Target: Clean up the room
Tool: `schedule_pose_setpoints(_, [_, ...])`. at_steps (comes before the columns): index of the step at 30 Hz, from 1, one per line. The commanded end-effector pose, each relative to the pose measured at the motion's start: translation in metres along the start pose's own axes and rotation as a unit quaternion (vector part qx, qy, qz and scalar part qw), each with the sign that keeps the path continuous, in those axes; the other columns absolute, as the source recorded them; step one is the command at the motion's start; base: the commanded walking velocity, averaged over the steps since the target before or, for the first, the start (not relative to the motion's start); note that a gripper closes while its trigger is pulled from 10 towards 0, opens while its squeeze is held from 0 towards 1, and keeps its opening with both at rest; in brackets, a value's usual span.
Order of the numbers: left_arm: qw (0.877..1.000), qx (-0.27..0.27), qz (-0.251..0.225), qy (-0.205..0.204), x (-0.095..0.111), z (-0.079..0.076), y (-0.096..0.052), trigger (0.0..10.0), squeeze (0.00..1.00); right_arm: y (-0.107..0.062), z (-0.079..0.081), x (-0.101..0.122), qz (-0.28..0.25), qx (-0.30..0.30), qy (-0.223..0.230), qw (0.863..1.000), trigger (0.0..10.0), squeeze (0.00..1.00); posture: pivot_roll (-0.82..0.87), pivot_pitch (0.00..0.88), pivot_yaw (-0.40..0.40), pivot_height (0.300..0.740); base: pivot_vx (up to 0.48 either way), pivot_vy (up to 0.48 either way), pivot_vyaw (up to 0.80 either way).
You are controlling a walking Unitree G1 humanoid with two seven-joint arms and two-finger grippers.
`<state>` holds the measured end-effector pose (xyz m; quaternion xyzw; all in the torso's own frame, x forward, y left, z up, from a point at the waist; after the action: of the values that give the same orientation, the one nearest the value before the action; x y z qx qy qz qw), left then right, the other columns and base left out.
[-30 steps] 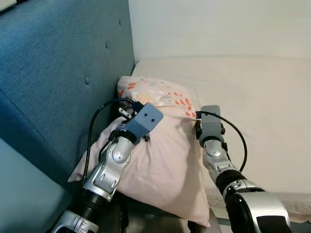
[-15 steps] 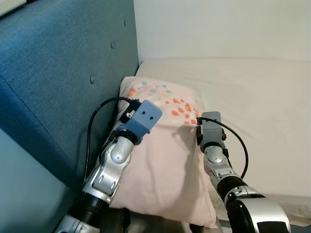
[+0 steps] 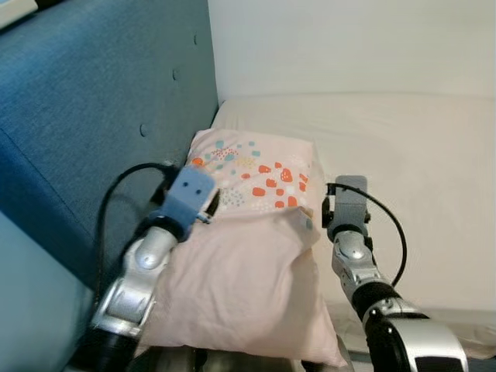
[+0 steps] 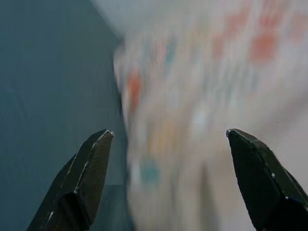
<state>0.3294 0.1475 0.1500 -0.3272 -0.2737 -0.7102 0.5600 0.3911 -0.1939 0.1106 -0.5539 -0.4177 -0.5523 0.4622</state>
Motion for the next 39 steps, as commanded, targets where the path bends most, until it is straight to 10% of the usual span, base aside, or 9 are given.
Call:
schedule_pose_setpoints(1, [0.999, -0.016, 0.027, 0.019, -0.015, -0.007, -0.005, 10.0, 0.00, -0.004, 0.004, -0.005, 0.004, 0.018, 0.007, 1.000, 10.0, 0.00, 0.15, 0.144, 0.011, 0.597, 0.000, 0.000, 0.00])
schedule_pose_setpoints(16, [0.972, -0.215, 0.088, 0.024, -0.053, -0.126, -0.013, 10.0, 0.00, -0.013, 0.029, 0.005, -0.036, 0.128, -0.007, 0.991, 10.0, 0.00, 0.06, 0.133, 0.001, 0.597, 0.000, 0.000, 0.00])
schedule_pose_setpoints(28, [0.984, -0.149, -0.075, -0.067, -0.006, -0.061, -0.010, 10.0, 0.00, -0.020, 0.028, 0.028, -0.078, 0.200, -0.019, 0.976, 10.0, 0.00, 0.05, 0.134, 0.007, 0.597, 0.000, 0.000, 0.00])
schedule_pose_setpoints(34, [0.933, -0.331, -0.135, 0.041, -0.026, -0.049, -0.075, 10.0, 0.00, -0.059, 0.040, 0.018, -0.019, 0.406, -0.079, 0.910, 10.0, 0.00, 0.06, 0.133, -0.012, 0.597, 0.000, 0.000, 0.00])
schedule_pose_setpoints(39, [0.911, -0.389, -0.125, 0.052, -0.034, -0.057, -0.095, 10.0, 0.00, -0.074, 0.033, 0.012, 0.008, 0.458, -0.135, 0.879, 10.0, 0.00, 0.05, 0.133, -0.006, 0.597, 0.000, 0.000, 0.00])
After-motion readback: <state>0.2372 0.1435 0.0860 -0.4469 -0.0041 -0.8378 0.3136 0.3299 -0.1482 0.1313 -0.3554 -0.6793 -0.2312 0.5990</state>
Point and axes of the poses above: a point about 5 cm out from each wrist's last joint towards the gripper, its own y axis pointing out of the wrist towards the gripper, its own x axis along the axis of the wrist's last joint, z = x × y, the point moved 2 cm from there along y, pointing out of the wrist towards the gripper, and after that the axes turned 11 degrees about y, right-handed, at the moved point
